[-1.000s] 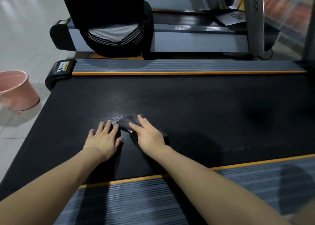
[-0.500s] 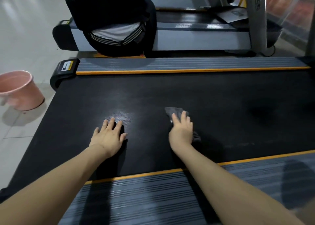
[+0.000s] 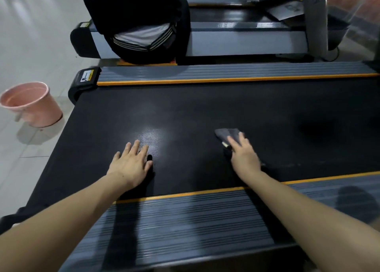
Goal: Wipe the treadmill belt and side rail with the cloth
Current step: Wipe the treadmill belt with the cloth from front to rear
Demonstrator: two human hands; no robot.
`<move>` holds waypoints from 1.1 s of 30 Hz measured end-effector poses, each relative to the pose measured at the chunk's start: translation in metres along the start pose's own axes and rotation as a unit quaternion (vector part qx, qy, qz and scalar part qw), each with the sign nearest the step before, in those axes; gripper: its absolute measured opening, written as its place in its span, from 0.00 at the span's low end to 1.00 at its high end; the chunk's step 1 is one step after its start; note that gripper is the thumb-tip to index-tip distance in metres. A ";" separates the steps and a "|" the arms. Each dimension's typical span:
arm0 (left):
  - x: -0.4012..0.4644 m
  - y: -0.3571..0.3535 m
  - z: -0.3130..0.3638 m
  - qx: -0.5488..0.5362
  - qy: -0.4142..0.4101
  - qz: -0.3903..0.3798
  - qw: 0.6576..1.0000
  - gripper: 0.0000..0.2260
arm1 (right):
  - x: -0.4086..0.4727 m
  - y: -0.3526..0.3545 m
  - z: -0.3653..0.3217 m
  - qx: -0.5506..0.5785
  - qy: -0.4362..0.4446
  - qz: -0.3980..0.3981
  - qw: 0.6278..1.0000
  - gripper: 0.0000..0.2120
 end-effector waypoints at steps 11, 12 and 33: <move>-0.041 -0.006 0.034 -0.082 0.041 0.050 0.995 0.26 | -0.051 -0.018 -0.184 0.018 0.153 -0.071 0.986 0.29; -0.041 -0.009 0.032 -0.095 0.050 0.059 0.993 0.25 | -0.057 -0.021 -0.201 0.021 0.205 -0.084 0.975 0.29; -0.051 -0.043 0.019 -0.114 0.043 0.113 0.986 0.23 | -0.064 -0.015 -0.167 0.066 0.129 -0.064 0.987 0.30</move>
Point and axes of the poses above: each hand's wrist, its own x-axis towards the middle knuckle, its own y-axis out of the back of the hand, z = x × y, the point moved 6 cm from there along x, towards the middle knuckle, and after that the axes turned 12 degrees about -x, right-handed, at the moved point
